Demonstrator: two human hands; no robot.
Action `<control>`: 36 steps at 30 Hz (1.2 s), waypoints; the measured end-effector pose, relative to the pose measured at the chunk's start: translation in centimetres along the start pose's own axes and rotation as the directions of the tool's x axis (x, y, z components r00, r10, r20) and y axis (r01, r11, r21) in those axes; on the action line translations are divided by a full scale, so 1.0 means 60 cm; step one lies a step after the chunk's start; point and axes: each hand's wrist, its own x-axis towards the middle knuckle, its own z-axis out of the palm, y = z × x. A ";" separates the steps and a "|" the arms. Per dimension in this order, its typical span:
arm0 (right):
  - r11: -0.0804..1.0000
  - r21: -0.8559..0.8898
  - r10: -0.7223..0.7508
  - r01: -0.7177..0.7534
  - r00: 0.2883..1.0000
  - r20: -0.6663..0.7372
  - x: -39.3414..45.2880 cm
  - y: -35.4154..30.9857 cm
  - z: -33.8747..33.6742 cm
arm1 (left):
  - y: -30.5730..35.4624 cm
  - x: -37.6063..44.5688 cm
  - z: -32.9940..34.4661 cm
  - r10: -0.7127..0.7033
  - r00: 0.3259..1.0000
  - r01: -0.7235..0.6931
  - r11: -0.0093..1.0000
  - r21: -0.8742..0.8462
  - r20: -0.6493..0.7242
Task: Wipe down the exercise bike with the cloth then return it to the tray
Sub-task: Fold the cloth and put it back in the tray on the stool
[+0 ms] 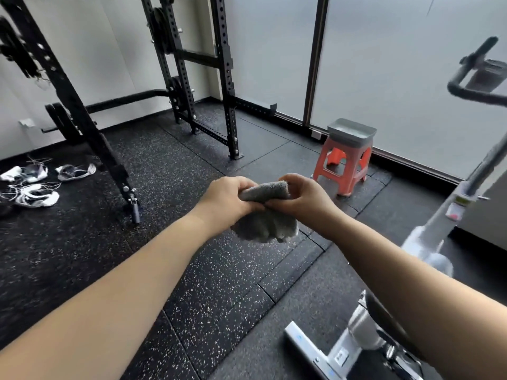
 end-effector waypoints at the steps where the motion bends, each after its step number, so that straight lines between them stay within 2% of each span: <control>1: 0.999 0.028 0.020 -0.021 1.000 0.017 0.026 0.008 0.000 | -0.017 0.022 -0.008 -0.044 0.999 0.044 0.999 -0.007 -0.029; 5: 0.996 -0.003 0.094 -0.094 0.996 0.001 0.125 0.049 -0.004 | -0.101 0.108 -0.053 -0.180 0.980 0.178 0.984 -0.027 -0.086; 11: 0.970 -0.131 0.184 -0.203 0.972 -0.143 0.293 0.123 0.003 | -0.230 0.290 -0.097 -0.304 0.947 0.287 0.945 -0.157 -0.099; 15: 0.940 -0.107 0.280 -0.323 0.912 -0.299 0.389 0.174 -0.020 | -0.301 0.433 -0.119 -0.330 0.943 0.312 0.921 -0.232 -0.042; 22: 0.880 0.022 0.414 -0.474 0.744 -0.525 0.484 0.238 -0.086 | -0.328 0.659 -0.106 -0.271 0.962 0.271 0.925 -0.266 0.036; 28: 0.841 0.084 0.476 -0.534 0.659 -0.583 0.569 0.299 -0.181 | -0.295 0.845 -0.003 -0.251 0.955 0.290 0.903 -0.316 0.158; 32: 0.829 0.121 0.499 -0.547 0.624 -0.601 0.646 0.339 -0.256 | -0.254 0.952 0.059 -0.104 0.968 0.148 0.971 -0.189 0.227; 36: 0.827 0.132 0.505 -0.546 0.618 -0.602 0.723 0.359 -0.314 | -0.212 1.046 0.105 0.078 0.932 -0.033 0.991 -0.130 0.355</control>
